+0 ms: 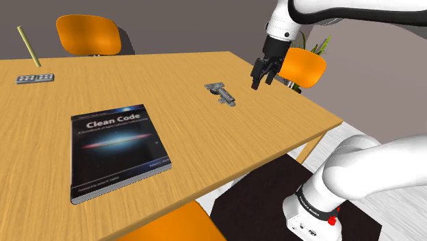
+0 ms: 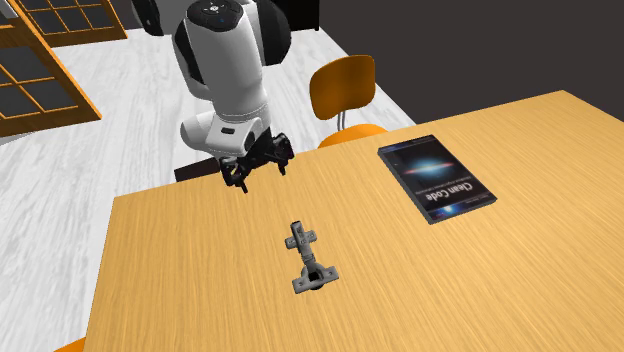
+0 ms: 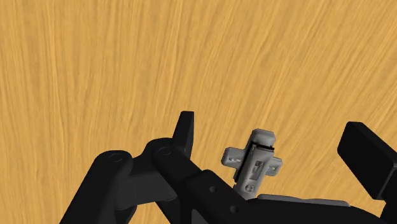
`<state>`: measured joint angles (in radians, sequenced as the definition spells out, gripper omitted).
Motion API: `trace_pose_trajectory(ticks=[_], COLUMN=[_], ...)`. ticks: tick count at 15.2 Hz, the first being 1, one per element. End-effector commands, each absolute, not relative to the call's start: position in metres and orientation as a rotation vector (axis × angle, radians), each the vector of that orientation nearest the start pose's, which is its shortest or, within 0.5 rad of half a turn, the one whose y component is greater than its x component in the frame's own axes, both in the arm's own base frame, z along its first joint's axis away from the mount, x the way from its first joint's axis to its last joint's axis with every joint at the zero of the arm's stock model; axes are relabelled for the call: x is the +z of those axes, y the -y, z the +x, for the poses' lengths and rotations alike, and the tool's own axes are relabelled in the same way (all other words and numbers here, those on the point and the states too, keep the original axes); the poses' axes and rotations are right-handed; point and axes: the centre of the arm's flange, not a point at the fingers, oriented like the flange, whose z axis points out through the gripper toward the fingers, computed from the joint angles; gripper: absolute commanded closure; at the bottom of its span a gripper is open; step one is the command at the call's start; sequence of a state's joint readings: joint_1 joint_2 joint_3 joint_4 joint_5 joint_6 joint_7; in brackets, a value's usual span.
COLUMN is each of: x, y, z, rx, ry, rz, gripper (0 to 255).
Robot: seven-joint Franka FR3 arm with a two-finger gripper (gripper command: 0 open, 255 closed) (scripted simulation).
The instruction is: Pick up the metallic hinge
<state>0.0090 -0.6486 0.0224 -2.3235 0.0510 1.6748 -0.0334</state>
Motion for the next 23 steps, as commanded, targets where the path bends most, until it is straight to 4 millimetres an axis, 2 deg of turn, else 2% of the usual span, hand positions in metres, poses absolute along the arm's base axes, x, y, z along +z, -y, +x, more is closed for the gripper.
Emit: trace_pose_trajectory(ticks=[1,12,19,21,22,23], x=[0.558,0.491,0.454,0.451,0.45,0.45], y=[-0.021,-0.044,-0.044,-0.044,-0.044,-0.044], z=[0.377,0.497,0.497,0.497,0.496,0.496], rx=[-0.003,-0.013,-0.013,-0.013,-0.013,-0.013], ry=[0.05,-0.124,-0.124,-0.124,-0.124,-0.124], rz=[-3.101,-3.085,-3.085,-3.085,-3.085,-3.085], gripper=[0,0,0,0,255,255])
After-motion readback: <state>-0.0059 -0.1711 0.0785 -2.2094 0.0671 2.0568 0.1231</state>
